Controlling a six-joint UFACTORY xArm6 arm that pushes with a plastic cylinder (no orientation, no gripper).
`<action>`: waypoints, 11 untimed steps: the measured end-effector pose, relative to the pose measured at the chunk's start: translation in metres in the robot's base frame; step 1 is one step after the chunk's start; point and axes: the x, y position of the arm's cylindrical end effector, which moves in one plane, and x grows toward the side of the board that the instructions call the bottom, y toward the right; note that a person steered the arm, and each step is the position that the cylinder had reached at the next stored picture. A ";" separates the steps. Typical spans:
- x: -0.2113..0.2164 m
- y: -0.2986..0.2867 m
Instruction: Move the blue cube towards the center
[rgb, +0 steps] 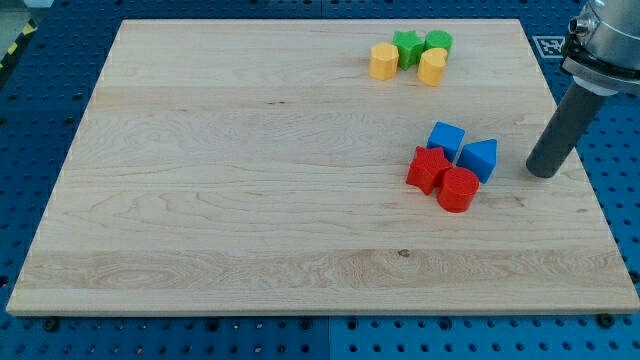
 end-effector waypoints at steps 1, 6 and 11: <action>0.004 -0.014; -0.053 -0.140; -0.081 -0.154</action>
